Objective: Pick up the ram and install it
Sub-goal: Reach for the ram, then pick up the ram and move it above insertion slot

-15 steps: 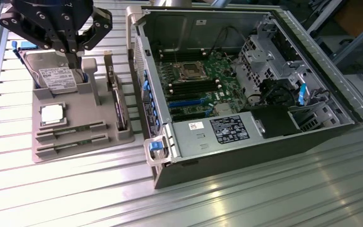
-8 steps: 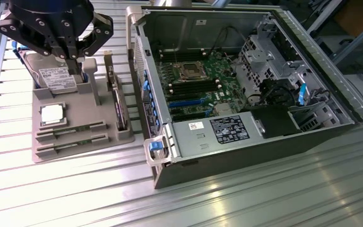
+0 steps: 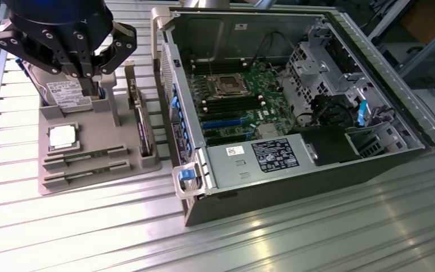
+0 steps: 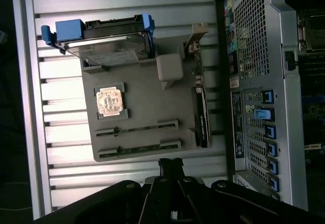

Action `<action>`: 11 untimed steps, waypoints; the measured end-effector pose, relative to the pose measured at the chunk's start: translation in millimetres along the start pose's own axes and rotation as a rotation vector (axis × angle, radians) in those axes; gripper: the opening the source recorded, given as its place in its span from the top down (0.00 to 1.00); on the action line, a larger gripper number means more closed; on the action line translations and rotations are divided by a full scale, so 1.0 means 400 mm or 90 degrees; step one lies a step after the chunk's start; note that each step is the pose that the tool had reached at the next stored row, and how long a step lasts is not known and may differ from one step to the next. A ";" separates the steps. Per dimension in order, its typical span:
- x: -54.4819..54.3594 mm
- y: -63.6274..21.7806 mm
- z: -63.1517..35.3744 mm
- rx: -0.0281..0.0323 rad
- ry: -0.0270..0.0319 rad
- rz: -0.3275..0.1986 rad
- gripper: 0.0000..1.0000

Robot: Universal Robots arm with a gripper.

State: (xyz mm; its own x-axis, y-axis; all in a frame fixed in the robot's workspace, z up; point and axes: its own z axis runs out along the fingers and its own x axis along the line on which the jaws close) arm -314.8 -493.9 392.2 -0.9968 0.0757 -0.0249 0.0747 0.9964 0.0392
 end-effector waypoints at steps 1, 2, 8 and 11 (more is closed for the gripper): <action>0.000 0.000 0.000 0.0001 0.0001 0.000 0.89; 0.000 0.000 0.000 0.0000 0.0000 0.000 0.89; 0.000 0.000 0.000 -0.0002 0.0005 -0.012 0.89; 0.000 0.000 0.000 -0.0014 0.0023 -0.058 0.89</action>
State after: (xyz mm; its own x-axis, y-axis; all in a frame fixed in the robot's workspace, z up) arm -314.8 -494.0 392.3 -0.9996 -0.0154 -0.0249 -0.0164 0.9991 0.0391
